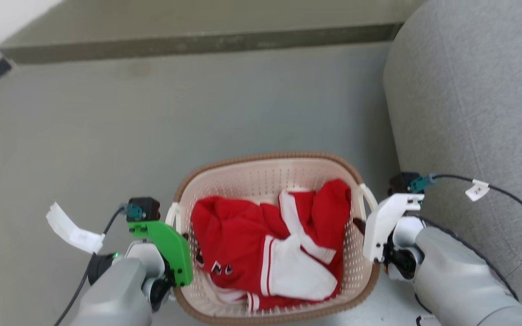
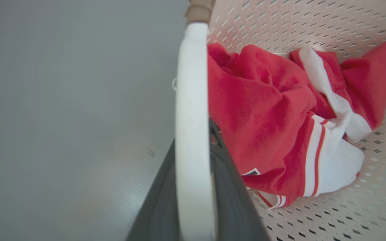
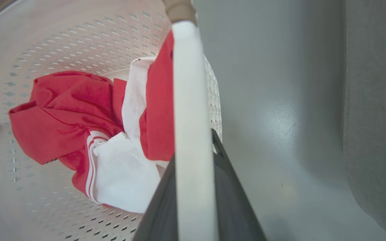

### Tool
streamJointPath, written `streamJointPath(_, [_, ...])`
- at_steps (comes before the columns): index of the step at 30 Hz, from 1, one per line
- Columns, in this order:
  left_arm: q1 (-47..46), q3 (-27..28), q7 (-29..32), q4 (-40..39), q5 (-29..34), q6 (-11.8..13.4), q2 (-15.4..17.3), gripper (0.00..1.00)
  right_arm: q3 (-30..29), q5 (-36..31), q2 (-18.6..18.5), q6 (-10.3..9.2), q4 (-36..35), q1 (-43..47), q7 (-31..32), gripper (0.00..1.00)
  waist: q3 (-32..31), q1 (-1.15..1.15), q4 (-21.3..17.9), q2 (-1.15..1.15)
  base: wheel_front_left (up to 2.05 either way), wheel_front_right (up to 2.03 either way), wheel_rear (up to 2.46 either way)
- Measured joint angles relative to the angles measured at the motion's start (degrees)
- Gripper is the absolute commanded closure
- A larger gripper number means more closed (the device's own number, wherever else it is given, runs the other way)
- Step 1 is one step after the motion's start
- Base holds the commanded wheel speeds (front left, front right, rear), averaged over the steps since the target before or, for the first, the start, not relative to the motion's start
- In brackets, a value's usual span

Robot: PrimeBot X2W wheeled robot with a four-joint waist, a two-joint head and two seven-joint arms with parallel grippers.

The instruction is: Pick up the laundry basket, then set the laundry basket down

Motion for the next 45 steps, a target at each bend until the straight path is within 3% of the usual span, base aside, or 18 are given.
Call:
streamJointPath(19, [4.61, -2.44, 2.88, 0.87, -2.25, 0.0, 0.12, 1.0, 3.11, 3.26, -0.02, -0.02, 0.01, 4.5, 4.15, 1.0, -11.37, 0.0, -0.86, 0.0, 0.0, 0.0, 0.0])
streamJointPath(45, [4.93, -4.3, 4.58, 1.71, -4.44, 0.0, 0.18, 1.0, 5.12, 5.3, -0.02, -0.09, 0.53, 5.02, 5.44, 1.0, -11.98, 0.0, -1.53, 0.0, 0.0, 0.0, 0.0])
